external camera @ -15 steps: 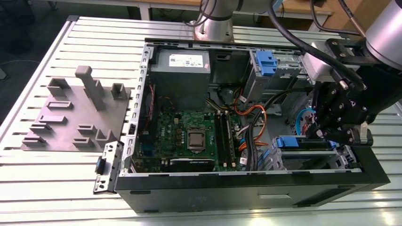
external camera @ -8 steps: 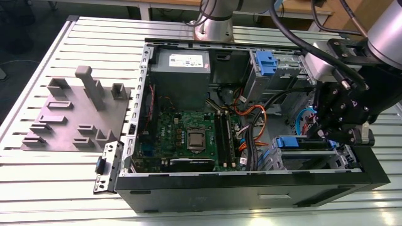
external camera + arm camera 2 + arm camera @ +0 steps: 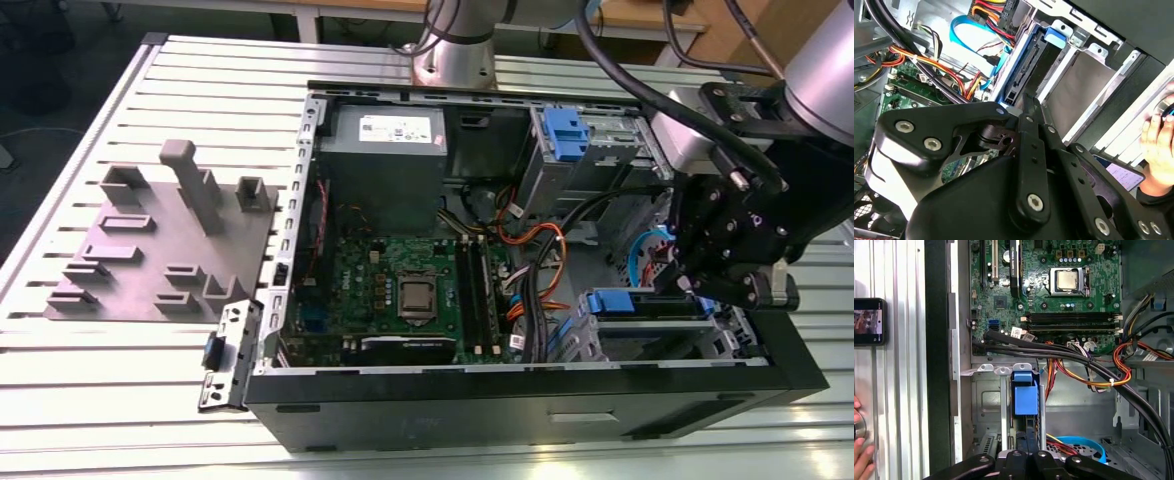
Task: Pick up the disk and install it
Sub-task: 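Insert the first disk wire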
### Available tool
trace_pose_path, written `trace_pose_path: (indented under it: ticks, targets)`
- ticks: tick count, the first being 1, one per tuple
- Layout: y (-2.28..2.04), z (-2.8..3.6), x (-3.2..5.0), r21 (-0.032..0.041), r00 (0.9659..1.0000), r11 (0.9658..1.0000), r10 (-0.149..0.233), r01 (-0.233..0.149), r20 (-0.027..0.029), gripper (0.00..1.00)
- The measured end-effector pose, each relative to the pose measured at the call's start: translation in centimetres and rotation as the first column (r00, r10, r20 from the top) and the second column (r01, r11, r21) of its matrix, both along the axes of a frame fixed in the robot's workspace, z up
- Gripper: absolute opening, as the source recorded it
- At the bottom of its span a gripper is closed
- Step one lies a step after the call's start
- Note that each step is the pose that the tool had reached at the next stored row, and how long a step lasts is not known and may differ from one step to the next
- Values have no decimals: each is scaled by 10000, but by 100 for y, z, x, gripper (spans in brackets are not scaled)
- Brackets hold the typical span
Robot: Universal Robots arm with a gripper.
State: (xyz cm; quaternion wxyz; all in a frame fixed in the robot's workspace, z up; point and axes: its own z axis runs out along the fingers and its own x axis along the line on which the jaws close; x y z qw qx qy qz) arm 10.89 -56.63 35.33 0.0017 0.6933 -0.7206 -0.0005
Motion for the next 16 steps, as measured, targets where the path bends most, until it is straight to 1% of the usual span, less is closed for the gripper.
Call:
trace_pose_path:
  ticks: [2,5,7,14,16]
  targets:
    - [-1,-2,21,-1,10000,10000,1,-1,0,11]
    - [0,-2,122,-1,10000,10000,0,0,0,11]
    - [0,-2,157,-1,10000,10000,2,-2,0,11]
    - [2,9,158,1,10000,10000,0,0,0,11]
    - [18,10,158,-1,10000,10000,0,0,0,11]
